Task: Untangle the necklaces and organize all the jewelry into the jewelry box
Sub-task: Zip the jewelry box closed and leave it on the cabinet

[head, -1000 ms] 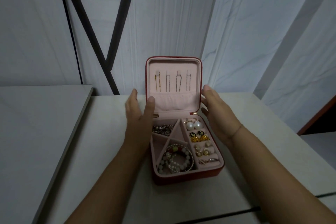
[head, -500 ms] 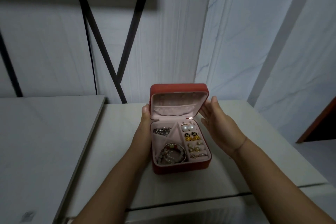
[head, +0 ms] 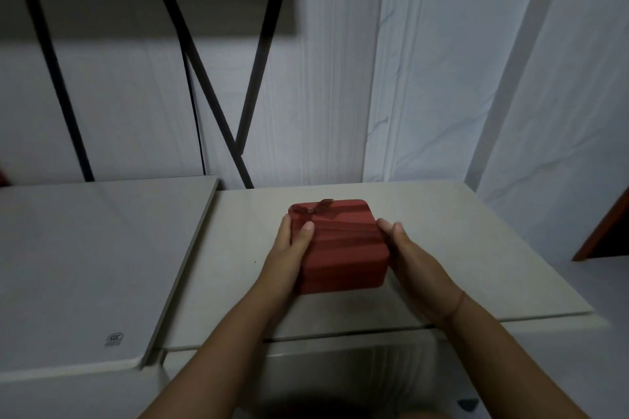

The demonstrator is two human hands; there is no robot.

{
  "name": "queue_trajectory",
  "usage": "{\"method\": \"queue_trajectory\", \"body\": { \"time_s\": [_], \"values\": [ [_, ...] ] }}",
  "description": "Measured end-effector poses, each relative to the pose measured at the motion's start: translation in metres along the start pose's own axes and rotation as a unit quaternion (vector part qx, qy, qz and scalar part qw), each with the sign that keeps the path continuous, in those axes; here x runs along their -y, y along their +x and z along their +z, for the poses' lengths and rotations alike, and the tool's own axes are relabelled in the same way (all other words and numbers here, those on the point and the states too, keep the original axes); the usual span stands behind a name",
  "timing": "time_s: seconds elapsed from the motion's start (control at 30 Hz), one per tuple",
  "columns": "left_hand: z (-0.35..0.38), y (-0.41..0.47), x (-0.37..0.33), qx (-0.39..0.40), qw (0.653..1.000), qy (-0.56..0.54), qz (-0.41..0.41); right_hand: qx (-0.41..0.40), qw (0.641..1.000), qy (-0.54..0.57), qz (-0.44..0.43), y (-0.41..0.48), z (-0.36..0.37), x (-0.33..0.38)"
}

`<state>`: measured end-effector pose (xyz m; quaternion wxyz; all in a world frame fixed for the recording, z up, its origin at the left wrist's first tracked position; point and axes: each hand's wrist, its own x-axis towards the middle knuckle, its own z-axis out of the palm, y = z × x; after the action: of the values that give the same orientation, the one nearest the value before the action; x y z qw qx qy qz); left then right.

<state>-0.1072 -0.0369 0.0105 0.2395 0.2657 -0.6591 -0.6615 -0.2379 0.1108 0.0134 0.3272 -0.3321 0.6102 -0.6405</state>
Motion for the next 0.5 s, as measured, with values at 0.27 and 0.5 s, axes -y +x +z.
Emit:
{"method": "queue_trajectory", "body": {
  "time_s": [0.27, 0.5],
  "values": [
    [0.011, 0.012, -0.014, -0.069, 0.883, 0.458, 0.075, -0.02, 0.989, -0.144, -0.037, 0.04, -0.045, -0.01],
    [0.021, 0.024, -0.014, -0.036, 0.806, 0.585, 0.09, 0.068, 0.955, -0.28, -0.074, 0.093, -0.065, -0.02]
  ]
}}
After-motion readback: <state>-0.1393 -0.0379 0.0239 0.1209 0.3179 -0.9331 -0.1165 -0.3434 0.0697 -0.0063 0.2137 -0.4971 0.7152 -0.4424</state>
